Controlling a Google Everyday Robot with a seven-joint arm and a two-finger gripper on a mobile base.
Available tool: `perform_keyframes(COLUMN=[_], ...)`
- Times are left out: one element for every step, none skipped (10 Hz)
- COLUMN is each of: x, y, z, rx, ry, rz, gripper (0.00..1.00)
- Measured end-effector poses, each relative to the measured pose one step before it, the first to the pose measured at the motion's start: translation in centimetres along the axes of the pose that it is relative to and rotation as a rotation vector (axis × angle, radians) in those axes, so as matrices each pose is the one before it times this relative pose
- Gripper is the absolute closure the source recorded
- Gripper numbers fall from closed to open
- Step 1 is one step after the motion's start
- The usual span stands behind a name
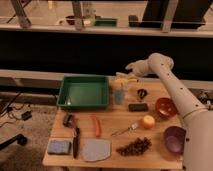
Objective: Place banana in paper cup
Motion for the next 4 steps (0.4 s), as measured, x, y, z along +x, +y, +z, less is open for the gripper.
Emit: perform_keyframes(x=[0.017,0.064,0.012,0.082], y=[0.013,0.074,-0.020,0.008], z=[0.007,0.060,-0.036,-0.049], rx=[-0.00013,-0.00097,0.00046,0.00043], ry=[0.00005,-0.00005,0.00020,0.00063], rz=[0.00019,0.00107,0.00006,0.00082], gripper=[0.20,0.20,0.20,0.20])
